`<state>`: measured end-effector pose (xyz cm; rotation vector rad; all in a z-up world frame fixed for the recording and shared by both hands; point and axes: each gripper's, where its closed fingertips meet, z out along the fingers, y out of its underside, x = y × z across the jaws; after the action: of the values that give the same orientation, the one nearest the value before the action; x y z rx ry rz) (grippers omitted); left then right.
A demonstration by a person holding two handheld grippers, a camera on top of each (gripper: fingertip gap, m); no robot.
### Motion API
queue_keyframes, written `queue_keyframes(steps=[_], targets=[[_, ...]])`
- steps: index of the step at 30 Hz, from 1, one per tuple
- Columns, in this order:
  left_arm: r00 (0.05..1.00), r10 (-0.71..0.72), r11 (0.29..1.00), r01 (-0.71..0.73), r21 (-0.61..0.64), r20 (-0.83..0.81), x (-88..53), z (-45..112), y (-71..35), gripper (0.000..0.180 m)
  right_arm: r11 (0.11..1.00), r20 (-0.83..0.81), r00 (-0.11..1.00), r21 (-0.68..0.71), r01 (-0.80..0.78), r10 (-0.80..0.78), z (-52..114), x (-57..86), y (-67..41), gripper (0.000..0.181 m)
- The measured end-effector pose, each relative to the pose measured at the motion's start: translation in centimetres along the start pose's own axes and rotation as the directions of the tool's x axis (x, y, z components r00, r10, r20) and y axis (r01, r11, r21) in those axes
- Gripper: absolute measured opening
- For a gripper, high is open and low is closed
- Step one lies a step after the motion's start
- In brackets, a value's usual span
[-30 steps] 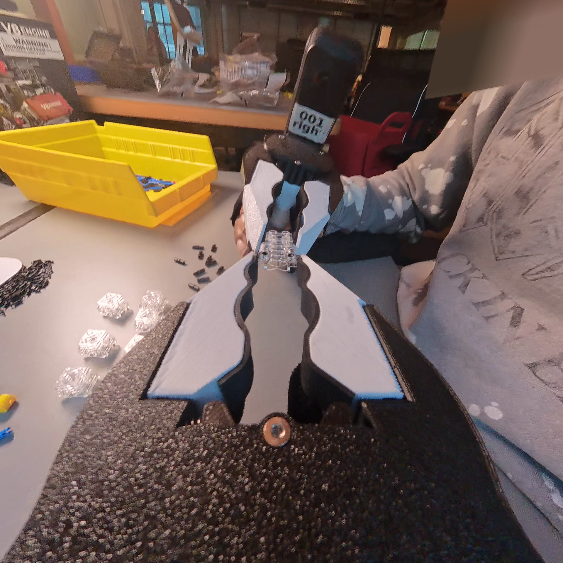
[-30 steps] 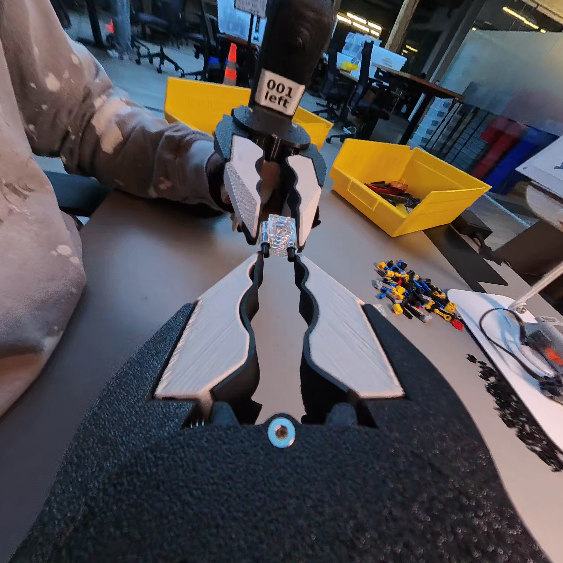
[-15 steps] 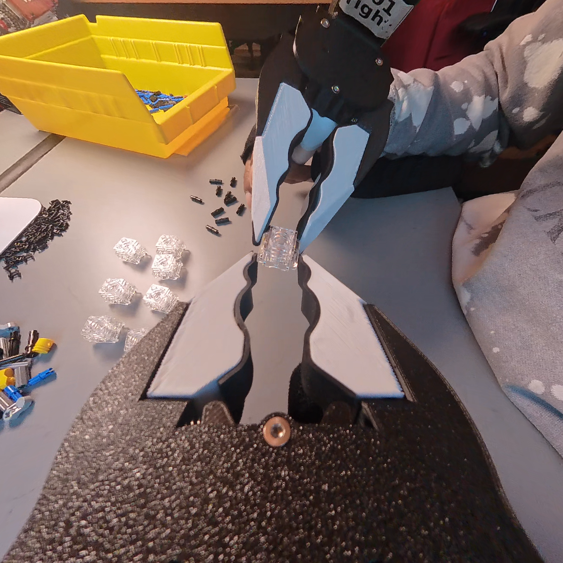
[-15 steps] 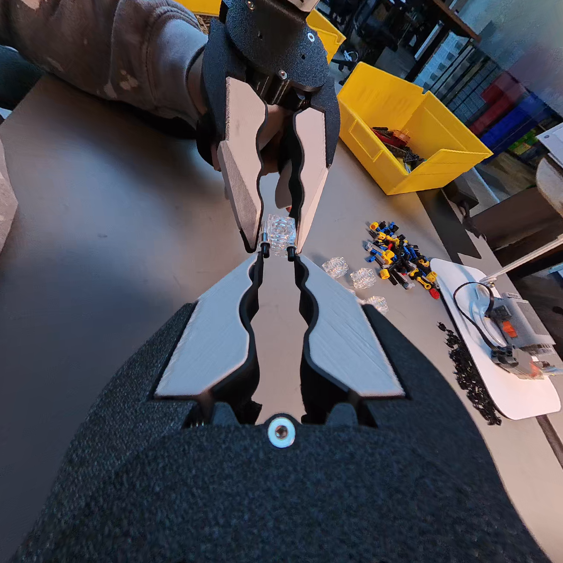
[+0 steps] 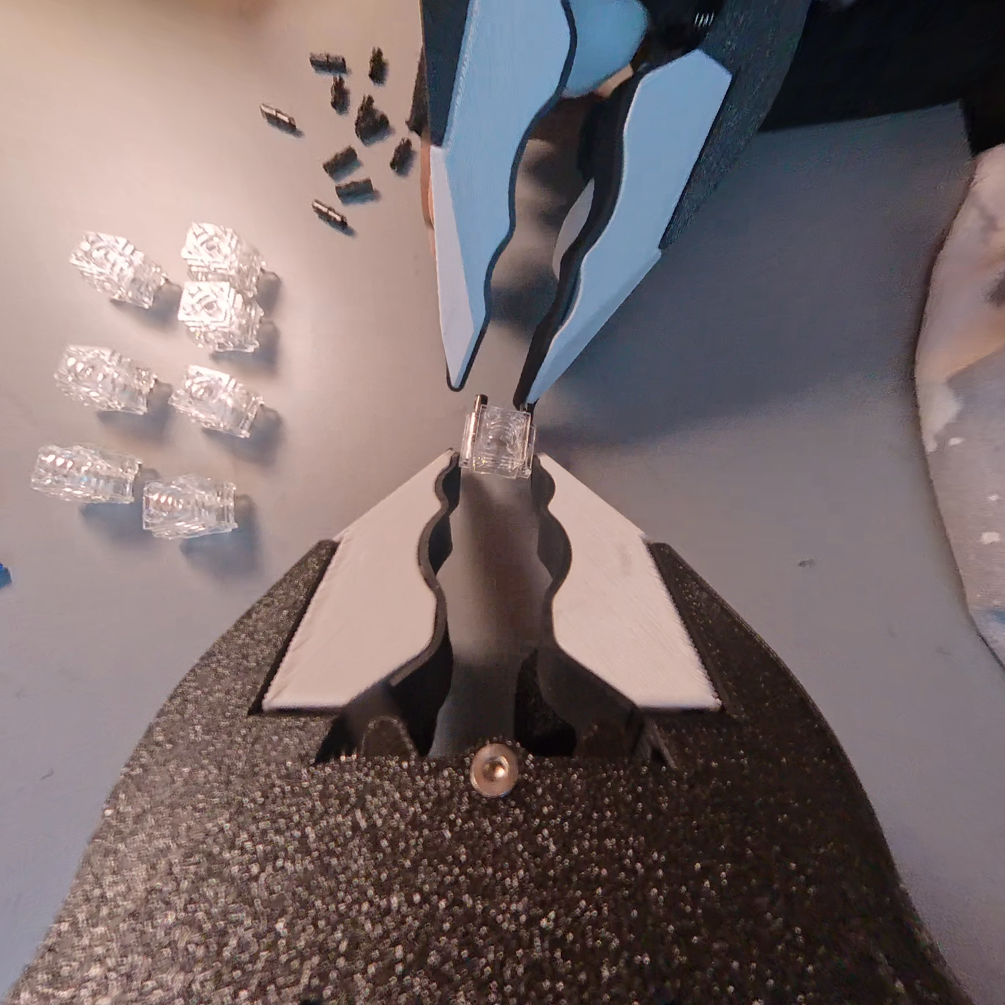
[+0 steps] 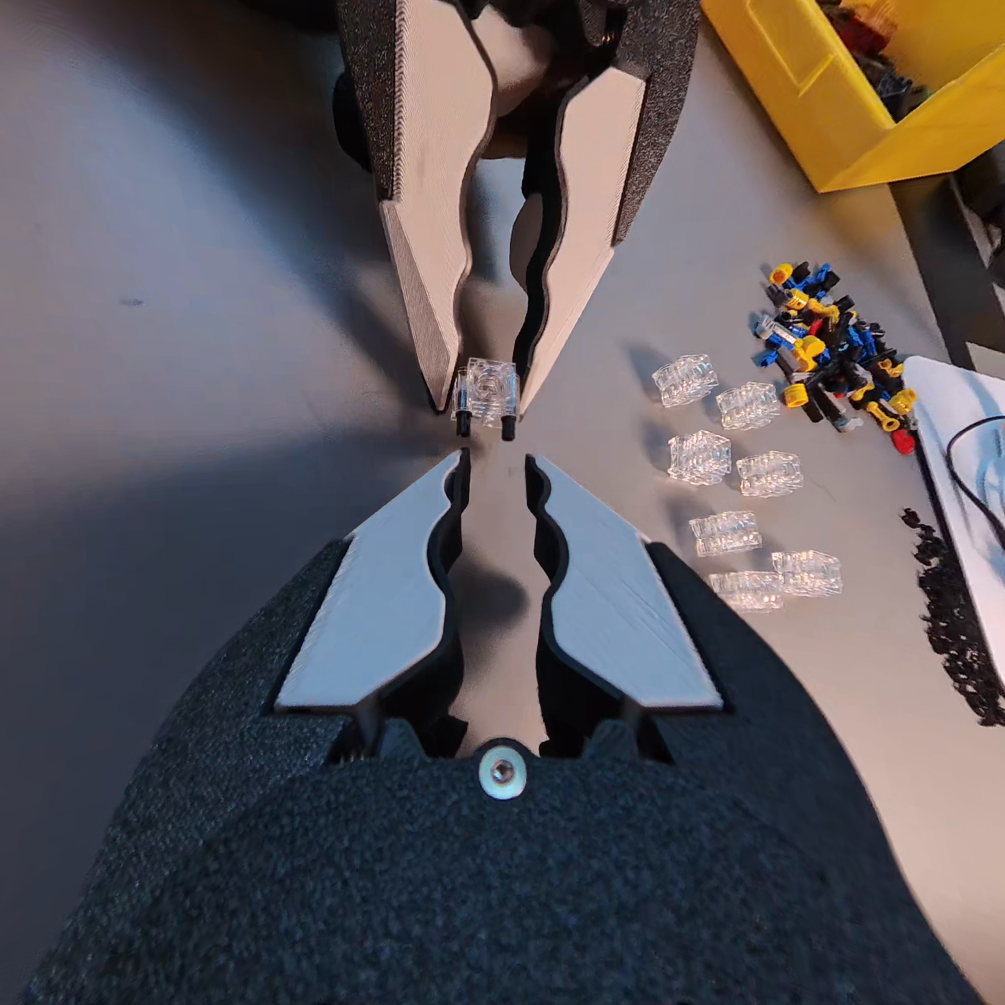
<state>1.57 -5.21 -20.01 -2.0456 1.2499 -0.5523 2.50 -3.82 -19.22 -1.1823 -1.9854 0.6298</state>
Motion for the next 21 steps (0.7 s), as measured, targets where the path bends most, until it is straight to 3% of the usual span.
queue_keyframes(steps=[11,15,21], targets=[[1.0,-0.02,0.999,0.02,-0.032,-0.007,-0.4,-0.3,0.8,0.024,0.99,-0.06,0.99,0.068,-0.121,0.125,-1.0,2.9,-0.4,0.027],[1.0,-0.022,0.999,0.021,-0.04,-0.019,-0.5,-0.6,1.1,0.024,0.997,-0.047,0.996,0.017,-0.078,0.079,-0.4,5.5,-0.7,0.032],[0.999,-0.019,0.998,0.017,-0.052,-0.026,-0.4,-1.0,1.5,0.024,0.995,0.097,0.995,-0.085,0.045,-0.036,3.3,8.5,-2.7,0.036]])
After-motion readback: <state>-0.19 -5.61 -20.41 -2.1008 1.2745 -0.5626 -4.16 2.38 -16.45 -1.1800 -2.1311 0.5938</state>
